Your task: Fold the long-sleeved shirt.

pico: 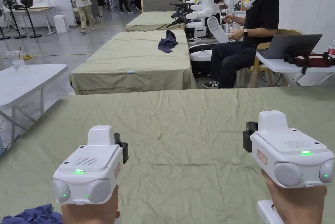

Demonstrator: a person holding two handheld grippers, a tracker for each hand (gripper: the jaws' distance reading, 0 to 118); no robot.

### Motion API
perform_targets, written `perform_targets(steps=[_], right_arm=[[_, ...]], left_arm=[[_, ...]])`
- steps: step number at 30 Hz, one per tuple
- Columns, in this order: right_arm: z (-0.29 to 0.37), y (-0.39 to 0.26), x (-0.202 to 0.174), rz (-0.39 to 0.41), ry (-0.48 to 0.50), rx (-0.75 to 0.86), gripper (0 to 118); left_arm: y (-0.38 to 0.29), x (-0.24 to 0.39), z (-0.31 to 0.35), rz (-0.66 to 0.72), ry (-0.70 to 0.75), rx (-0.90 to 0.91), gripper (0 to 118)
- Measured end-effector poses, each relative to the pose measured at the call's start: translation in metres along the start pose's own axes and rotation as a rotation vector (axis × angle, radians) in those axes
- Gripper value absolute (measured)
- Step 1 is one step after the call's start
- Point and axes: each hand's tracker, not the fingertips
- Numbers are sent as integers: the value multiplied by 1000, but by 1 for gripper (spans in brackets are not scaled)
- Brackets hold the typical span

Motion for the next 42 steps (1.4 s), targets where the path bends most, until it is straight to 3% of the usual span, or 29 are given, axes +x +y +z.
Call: perform_targets(steps=[33,42], right_arm=[[1,-4,2,-2,-9,-4,0],[-14,-2,-48,44,95,-10,0]], left_arm=[[-2,3,-1,4,-11,4,0],[-19,-38,13,30,72,-11,0]])
